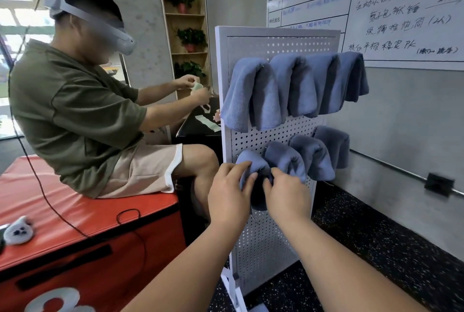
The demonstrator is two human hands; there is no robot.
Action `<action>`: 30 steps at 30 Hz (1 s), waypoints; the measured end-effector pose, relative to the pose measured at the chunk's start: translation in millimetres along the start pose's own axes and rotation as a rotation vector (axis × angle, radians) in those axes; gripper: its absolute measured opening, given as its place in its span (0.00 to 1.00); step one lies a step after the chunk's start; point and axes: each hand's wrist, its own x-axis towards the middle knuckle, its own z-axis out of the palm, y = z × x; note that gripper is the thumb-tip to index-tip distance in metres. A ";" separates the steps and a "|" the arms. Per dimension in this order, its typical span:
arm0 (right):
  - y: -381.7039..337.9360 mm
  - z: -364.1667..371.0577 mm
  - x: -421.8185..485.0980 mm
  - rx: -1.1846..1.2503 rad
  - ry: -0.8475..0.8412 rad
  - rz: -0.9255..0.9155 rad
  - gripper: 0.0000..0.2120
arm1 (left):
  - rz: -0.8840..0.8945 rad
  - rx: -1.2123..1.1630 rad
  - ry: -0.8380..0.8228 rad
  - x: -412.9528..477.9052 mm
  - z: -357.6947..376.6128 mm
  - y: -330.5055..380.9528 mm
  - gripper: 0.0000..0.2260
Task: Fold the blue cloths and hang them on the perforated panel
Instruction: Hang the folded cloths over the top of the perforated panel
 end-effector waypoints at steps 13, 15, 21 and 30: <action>10.4 -8.7 -32.2 0.008 0.149 -0.025 0.14 | -0.101 -0.017 -0.078 -27.5 -9.7 -22.3 0.21; 14.3 -12.9 -40.5 0.000 0.142 -0.030 0.15 | -0.114 0.004 -0.108 -37.2 -12.1 -25.6 0.23; 39.2 -11.3 -70.9 0.033 0.106 -0.067 0.14 | -0.197 0.026 -0.159 -76.0 -18.2 -34.9 0.27; 107.3 30.3 -153.5 0.021 -0.191 0.007 0.18 | -0.407 0.033 -0.390 -165.8 3.5 -67.6 0.27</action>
